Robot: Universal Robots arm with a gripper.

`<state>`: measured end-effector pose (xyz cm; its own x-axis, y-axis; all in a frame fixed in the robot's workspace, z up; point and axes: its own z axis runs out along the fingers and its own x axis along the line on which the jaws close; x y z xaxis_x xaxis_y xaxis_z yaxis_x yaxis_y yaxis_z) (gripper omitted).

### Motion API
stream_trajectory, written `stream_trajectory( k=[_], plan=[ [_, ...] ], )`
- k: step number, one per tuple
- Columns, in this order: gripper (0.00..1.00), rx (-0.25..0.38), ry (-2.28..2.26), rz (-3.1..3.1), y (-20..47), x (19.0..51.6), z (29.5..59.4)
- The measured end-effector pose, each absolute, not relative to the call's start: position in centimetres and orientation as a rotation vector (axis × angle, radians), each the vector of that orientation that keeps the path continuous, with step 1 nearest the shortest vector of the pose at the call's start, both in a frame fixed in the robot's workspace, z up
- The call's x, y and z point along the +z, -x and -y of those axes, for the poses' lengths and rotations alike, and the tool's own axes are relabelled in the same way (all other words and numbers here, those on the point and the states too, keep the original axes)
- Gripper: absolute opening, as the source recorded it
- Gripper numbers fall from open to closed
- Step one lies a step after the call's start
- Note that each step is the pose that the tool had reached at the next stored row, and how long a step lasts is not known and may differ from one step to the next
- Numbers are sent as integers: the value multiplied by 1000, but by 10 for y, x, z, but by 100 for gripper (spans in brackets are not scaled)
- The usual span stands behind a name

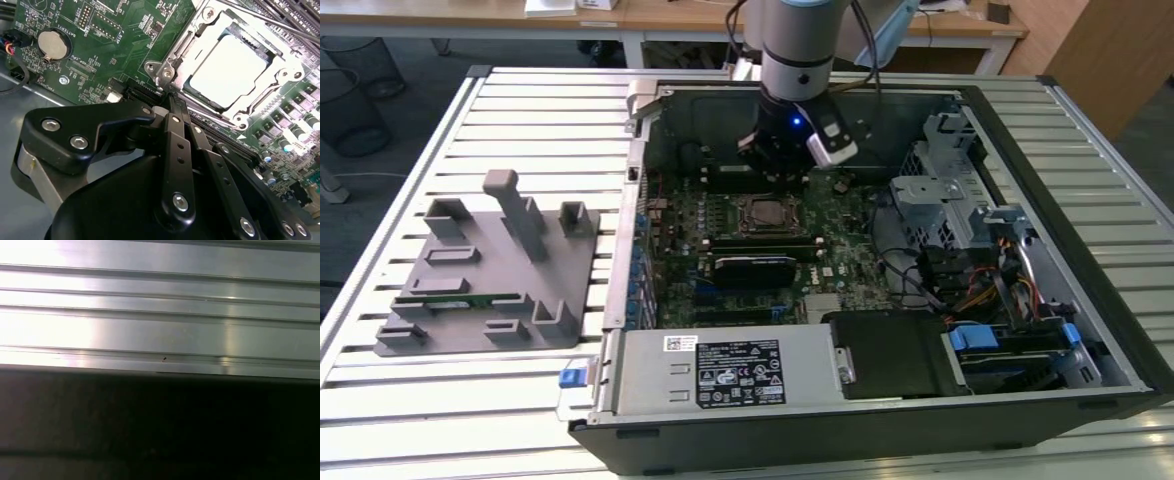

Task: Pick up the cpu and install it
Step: 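Install the first cpu locking lever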

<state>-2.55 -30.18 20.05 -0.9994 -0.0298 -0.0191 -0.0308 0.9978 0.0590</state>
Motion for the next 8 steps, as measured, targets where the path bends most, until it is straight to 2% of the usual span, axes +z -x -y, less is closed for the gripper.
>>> stream_trajectory(
  k=[8],
  plan=[
    [11, 78, 48, -3122, 25, 204, 302]
  ],
)
